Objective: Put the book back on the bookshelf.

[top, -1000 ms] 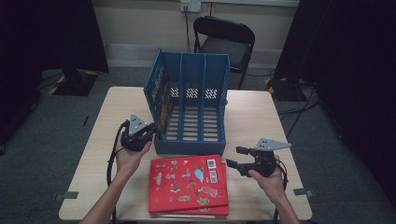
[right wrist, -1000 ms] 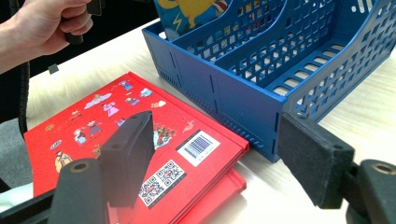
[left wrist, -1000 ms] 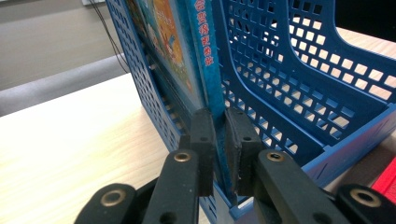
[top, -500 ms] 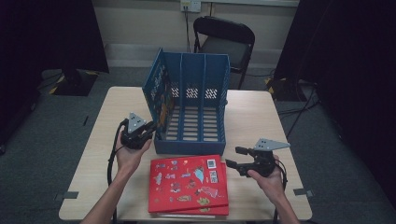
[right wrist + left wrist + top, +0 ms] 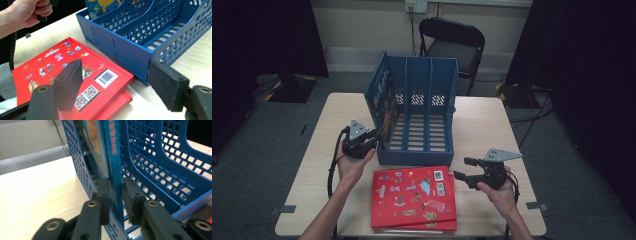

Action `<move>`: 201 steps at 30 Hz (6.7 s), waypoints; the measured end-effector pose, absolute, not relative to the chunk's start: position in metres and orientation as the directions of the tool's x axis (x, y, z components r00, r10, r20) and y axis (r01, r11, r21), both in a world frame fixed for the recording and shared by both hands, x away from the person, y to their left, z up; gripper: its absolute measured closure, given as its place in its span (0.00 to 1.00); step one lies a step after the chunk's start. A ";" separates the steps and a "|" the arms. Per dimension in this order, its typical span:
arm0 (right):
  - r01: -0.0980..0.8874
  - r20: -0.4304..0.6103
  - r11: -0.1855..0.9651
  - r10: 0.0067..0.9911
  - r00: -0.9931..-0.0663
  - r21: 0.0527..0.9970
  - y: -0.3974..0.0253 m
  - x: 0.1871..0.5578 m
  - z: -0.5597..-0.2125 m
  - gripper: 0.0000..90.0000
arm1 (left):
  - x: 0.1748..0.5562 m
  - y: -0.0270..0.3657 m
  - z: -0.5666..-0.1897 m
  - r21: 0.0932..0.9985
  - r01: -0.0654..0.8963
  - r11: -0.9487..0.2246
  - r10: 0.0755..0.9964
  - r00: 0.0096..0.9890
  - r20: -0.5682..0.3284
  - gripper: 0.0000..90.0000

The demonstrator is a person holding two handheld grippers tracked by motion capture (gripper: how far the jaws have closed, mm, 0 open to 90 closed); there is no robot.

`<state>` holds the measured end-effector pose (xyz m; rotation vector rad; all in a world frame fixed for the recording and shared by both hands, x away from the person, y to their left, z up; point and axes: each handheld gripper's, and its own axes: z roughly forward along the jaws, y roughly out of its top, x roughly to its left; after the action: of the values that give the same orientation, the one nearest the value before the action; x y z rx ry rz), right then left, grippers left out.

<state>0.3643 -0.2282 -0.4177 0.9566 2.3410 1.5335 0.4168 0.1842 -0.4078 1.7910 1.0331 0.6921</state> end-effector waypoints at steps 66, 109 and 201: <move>0.469 0.152 0.470 0.566 -0.811 0.748 -0.187 0.337 -0.467 0.35 | 0.343 0.205 -0.469 0.728 0.614 -0.305 0.745 0.630 -0.219 0.60; 0.462 0.122 0.450 0.603 -0.788 0.764 -0.185 0.372 -0.462 0.36 | 0.337 0.198 -0.463 0.735 0.615 -0.284 0.764 0.608 -0.214 0.61; 0.456 0.187 0.547 0.477 -0.859 0.702 -0.150 0.363 -0.454 0.47 | 0.383 0.129 -0.467 0.723 0.578 -0.378 0.627 0.735 -0.260 0.73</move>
<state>0.3629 -0.1503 -0.4544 0.8263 2.7398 1.2313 0.3834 0.1291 -0.4671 2.0766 0.9085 0.0716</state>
